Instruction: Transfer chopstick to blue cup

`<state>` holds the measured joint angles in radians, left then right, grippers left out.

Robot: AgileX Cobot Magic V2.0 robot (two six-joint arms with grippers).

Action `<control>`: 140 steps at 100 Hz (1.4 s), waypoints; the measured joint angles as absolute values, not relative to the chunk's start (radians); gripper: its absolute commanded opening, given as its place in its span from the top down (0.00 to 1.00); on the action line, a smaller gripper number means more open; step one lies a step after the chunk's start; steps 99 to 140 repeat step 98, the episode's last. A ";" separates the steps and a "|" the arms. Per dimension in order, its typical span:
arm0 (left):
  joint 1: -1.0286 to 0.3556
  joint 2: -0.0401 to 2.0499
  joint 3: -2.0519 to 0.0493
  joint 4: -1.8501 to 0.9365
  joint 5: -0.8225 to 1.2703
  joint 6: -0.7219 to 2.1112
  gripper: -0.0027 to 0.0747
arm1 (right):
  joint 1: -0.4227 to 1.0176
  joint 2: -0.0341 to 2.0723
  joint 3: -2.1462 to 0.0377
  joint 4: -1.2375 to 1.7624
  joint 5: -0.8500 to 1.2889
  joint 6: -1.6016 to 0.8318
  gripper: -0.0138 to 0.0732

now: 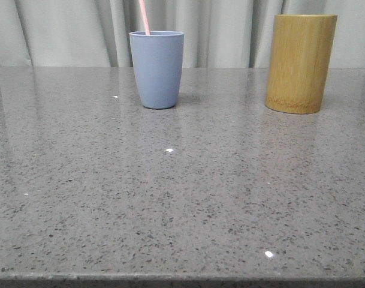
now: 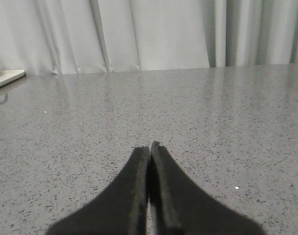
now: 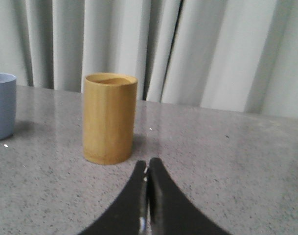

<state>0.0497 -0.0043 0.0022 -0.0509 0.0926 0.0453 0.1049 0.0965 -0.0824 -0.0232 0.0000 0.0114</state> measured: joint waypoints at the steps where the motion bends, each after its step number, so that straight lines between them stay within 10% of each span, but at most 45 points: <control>1: 0.050 -0.004 0.002 -0.051 0.093 0.045 0.99 | 0.098 0.093 -0.073 -0.023 0.000 0.011 0.91; 140: 0.050 -0.004 0.002 -0.051 0.093 0.045 0.99 | -0.020 -0.010 0.028 -0.023 0.018 0.041 0.91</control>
